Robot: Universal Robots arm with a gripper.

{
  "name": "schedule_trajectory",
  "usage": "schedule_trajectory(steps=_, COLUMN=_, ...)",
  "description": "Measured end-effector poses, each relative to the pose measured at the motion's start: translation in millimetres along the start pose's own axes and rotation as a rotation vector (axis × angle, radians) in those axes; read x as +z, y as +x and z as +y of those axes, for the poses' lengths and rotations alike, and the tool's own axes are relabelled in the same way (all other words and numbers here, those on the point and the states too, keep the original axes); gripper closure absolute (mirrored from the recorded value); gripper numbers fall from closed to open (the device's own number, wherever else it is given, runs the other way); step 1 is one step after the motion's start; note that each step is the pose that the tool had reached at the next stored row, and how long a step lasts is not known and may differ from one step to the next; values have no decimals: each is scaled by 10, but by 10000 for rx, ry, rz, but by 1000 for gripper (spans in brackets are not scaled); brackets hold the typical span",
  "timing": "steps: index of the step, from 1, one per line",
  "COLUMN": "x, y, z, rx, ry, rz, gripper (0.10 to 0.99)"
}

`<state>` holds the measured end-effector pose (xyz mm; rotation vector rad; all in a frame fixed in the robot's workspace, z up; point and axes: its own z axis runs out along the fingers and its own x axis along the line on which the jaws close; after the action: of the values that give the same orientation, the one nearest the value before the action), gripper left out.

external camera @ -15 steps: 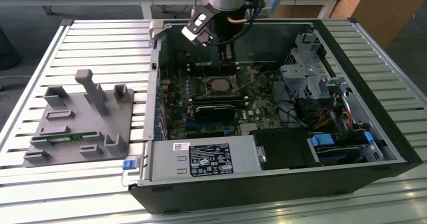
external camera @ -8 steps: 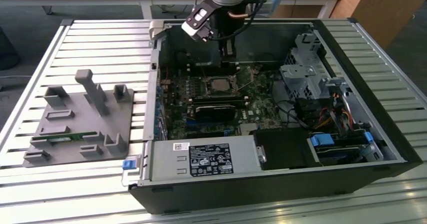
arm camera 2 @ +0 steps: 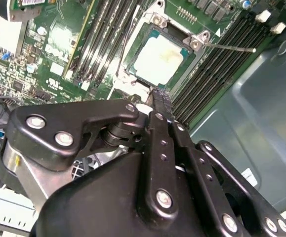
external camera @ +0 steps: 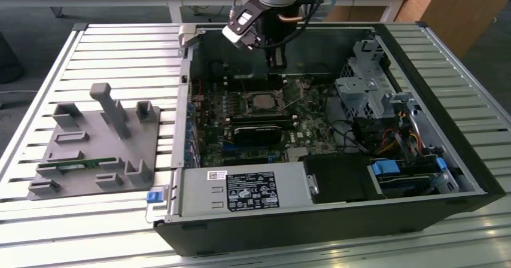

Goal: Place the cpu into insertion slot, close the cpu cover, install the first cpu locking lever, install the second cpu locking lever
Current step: 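Close the cpu cover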

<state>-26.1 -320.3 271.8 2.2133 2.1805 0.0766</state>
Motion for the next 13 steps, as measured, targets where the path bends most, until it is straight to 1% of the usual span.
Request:
schedule_trajectory(steps=8, x=8, y=2, z=84, rx=0, ry=12, rz=-1, gripper=980)
schedule_trajectory(steps=13, x=10, y=2, z=120, rx=0, ry=19, rz=-1, gripper=980)
